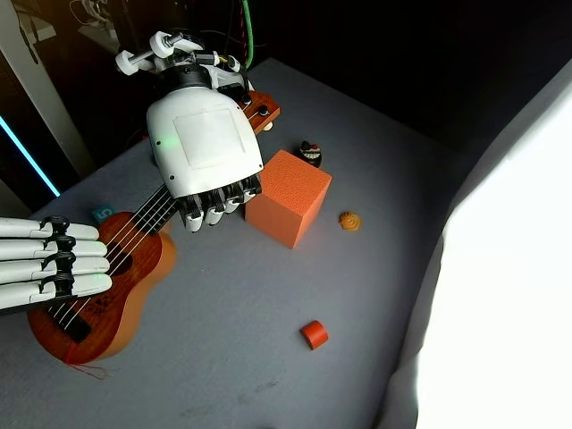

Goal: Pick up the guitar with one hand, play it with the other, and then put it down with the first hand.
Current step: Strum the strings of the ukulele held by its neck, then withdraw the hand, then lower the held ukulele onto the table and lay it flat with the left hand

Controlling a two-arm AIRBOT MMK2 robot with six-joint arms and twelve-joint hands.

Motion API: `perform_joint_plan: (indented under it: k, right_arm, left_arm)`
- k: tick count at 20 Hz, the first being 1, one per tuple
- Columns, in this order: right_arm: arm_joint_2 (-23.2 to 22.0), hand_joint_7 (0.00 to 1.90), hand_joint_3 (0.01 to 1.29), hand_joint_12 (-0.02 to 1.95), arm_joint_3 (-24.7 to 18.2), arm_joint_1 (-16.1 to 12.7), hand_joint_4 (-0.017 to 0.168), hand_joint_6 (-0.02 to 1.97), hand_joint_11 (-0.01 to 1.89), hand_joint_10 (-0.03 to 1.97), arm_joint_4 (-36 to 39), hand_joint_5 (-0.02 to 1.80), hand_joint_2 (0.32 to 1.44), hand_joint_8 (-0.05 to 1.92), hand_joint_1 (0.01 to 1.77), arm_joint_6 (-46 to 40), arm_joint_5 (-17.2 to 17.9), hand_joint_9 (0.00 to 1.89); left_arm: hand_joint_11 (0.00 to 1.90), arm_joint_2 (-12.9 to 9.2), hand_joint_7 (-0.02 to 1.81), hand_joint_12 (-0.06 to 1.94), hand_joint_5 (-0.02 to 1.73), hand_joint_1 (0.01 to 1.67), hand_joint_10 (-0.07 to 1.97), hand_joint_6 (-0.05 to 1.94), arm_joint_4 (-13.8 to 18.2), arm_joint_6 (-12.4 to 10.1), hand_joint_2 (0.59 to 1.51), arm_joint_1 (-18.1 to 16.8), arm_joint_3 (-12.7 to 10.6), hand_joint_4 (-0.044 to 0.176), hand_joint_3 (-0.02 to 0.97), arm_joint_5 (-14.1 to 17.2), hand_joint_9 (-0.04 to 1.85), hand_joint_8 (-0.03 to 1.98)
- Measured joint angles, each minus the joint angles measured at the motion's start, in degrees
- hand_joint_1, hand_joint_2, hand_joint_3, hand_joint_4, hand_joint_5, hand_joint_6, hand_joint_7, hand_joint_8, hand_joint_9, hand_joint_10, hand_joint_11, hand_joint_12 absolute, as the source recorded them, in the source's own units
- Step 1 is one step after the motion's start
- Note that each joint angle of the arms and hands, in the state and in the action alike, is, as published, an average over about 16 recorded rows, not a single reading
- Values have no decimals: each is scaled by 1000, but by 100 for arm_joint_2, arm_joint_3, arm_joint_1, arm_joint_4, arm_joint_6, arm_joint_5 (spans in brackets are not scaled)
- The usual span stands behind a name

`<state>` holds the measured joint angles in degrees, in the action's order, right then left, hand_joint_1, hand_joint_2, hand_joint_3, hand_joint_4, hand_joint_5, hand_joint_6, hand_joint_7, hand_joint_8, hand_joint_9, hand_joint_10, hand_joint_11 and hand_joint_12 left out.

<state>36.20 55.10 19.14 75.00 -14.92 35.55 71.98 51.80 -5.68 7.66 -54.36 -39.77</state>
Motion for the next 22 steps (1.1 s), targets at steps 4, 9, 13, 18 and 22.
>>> perform_joint_plan:
  k: [4,9,13,18,22]
  right_arm:
    - [-68,202,17,257,6,-78,-2,103,18,21,-379,298,1334,-10,616,162,90,123]
    - [-129,216,17,339,68,-180,-2,128,12,21,-1535,299,1334,-7,628,902,-140,142]
    - [-146,212,17,314,120,-258,-3,129,11,21,-2752,267,1334,-7,627,1716,-560,149]
    - [-110,191,16,270,172,-282,-3,111,11,21,-4128,218,1334,-7,617,2727,-1265,140]
    - [-78,171,16,240,172,-282,-4,95,12,21,-4704,187,1334,-7,610,3160,-1681,127]
  left_arm:
    - [1497,0,1322,1915,1313,1527,1950,1858,1,5,1063,-2,-1,-5,0,1,1419,1969]
    - [1496,0,1327,1915,1322,1527,1950,1858,1,-26,1063,-3,-2,-5,-2,-3,1422,1968]
    - [1491,-11,1329,1915,1325,1527,1950,1858,74,-180,1063,-4,6,-5,-5,-18,1422,1966]
    - [1485,-95,1329,1915,1320,1528,1950,1858,382,-681,1063,58,109,-5,-9,-20,1422,1965]
    - [1485,-228,1329,1915,1319,1528,1949,1859,697,-1202,1063,181,260,-5,-13,-31,1421,1963]
